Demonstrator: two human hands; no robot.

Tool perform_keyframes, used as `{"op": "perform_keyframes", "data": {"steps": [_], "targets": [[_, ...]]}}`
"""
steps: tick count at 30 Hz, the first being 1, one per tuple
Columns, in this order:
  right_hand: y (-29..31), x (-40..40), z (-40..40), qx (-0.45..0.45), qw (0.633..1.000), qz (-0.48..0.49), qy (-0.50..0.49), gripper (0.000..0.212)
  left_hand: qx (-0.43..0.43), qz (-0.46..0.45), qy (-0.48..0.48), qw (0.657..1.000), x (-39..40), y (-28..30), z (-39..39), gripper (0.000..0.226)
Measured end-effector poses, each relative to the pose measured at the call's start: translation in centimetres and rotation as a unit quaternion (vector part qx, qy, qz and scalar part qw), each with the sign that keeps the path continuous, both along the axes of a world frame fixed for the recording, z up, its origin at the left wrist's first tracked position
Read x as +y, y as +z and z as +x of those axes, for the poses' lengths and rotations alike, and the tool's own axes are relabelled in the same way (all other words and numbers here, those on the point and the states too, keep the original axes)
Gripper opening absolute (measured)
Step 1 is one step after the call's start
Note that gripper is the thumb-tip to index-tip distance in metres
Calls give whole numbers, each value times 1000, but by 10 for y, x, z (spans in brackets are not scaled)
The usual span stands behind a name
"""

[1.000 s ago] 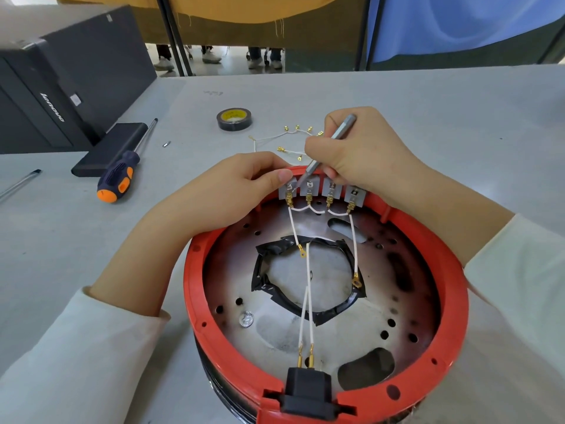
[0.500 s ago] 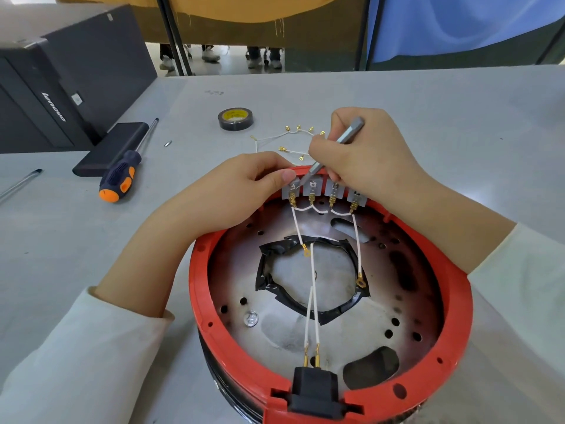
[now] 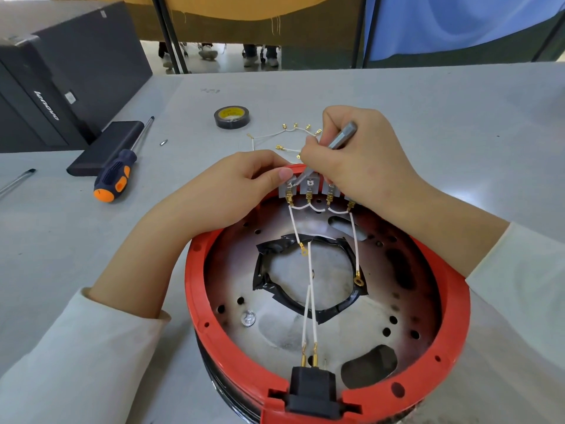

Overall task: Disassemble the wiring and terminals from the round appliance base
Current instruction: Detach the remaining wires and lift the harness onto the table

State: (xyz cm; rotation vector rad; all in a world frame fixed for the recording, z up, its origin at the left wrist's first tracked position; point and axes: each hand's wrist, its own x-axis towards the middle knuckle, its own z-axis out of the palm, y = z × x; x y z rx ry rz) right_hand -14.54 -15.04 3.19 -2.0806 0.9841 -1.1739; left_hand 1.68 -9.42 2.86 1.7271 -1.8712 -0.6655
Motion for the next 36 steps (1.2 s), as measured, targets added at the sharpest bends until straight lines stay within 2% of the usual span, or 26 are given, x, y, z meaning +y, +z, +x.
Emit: {"op": "perform_keyframes", "data": {"steps": [5, 10, 14, 19, 22, 30, 33, 36], "targets": [[6, -7, 3, -6, 996, 82, 16, 30, -2, 3, -1, 1000, 0, 0, 1, 26], [10, -16, 8, 26, 988, 148, 34, 30, -3, 3, 2, 1000, -1, 1, 0, 26], [7, -16, 6, 34, 991, 128, 26, 28, 1, 2, -1, 1000, -1, 1, -1, 26], [5, -12, 0, -8, 995, 99, 14, 27, 3, 3, -4, 1000, 0, -1, 1, 24], [6, -10, 0, 6, 996, 90, 18, 28, 9, 2, -4, 1000, -1, -1, 1, 24], [27, 9, -16, -1, 993, 52, 106, 23, 29, 6, -8, 1000, 1, 0, 1, 23], [34, 20, -25, 31, 983, 64, 169, 34, 35, 9, -7, 999, 1, 0, 2, 24], [33, 30, -28, 115, 969, 82, 202, 36, 36, 5, -16, 999, 2, 0, 1, 22]]}}
